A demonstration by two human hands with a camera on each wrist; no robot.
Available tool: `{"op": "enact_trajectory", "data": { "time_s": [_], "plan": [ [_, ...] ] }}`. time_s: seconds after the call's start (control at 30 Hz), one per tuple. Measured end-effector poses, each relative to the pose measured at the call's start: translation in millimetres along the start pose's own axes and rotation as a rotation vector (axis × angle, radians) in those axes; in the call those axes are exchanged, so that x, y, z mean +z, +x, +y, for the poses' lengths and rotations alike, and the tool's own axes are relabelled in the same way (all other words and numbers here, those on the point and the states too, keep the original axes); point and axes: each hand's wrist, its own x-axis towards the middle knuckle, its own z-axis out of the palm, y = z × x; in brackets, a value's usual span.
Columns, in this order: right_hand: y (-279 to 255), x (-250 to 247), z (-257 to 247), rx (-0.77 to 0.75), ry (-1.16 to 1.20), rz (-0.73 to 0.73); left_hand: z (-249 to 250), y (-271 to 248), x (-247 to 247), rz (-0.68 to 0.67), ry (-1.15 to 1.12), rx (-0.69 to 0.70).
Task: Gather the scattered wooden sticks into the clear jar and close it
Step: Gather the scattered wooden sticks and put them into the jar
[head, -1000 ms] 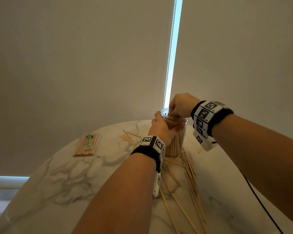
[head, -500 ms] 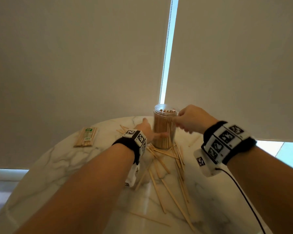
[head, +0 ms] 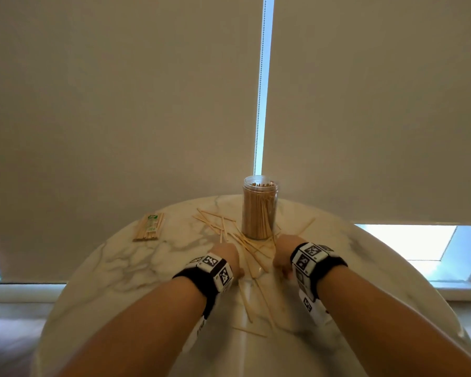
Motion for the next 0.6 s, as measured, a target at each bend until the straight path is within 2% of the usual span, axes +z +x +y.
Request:
{"op": "enact_trajectory", "data": {
  "time_s": [0.13, 0.33, 0.5, 0.6],
  "plan": [
    [-16, 6, 2, 0.007, -0.002, 0.006, 4, -7, 2, 0.027, 0.062, 0.03],
    [-45, 10, 2, -0.05, -0.195, -0.061, 6, -20, 5, -0.013, 0.187, 0.035],
    [-66, 17, 7, -0.055, -0.161, -0.085, 1, -29, 10, -0.106, 0.177, -0.023],
    [-71, 24, 12, -0.032, -0.114, -0.074, 1, -37, 16, -0.094, 0.139, -0.044]
  ]
}}
